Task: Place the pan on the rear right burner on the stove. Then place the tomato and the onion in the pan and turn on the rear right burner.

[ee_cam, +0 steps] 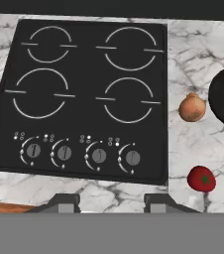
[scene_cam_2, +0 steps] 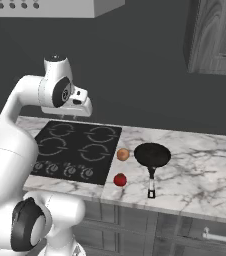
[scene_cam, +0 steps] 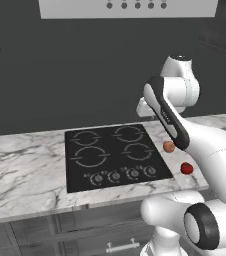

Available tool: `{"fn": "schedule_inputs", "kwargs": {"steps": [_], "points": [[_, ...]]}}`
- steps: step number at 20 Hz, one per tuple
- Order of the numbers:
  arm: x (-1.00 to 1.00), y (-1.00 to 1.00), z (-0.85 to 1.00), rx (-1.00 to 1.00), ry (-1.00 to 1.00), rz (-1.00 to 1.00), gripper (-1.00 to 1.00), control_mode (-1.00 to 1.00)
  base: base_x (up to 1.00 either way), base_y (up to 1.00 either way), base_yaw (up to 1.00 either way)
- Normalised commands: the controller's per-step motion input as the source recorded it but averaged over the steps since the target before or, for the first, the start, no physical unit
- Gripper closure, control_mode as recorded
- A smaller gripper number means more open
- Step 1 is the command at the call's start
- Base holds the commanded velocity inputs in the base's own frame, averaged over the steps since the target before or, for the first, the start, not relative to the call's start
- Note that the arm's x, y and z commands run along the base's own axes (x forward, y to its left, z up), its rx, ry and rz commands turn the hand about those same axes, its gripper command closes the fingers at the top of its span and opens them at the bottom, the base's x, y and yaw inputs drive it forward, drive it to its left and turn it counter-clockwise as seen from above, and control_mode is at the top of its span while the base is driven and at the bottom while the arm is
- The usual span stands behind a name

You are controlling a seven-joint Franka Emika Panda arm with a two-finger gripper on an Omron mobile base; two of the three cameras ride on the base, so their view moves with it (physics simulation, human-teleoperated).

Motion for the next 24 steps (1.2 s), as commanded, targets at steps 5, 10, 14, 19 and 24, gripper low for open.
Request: {"fn": "schedule_inputs", "kwargs": {"steps": [5, 10, 14, 19, 24], "points": [[-0.01, -0.04, 0.00, 0.00, 0.00, 0.00, -1.00, -1.00, 0.00, 0.00, 0.00], [0.00, -0.34, 0.00, 0.00, 0.00, 0.00, -1.00, -1.00, 0.00, 0.00, 0.00], [0.00, -0.31, 0.00, 0.00, 0.00, 0.00, -1.00, -1.00, 0.00, 0.00, 0.00], [0.00, -0.28, -0.05, 0.00, 0.00, 0.00, -1.00, -1.00, 0.00, 0.00, 0.00], [0.00, -0.36, -0.12, 0.00, 0.00, 0.00, -1.00, -1.00, 0.00, 0.00, 0.00]]}}
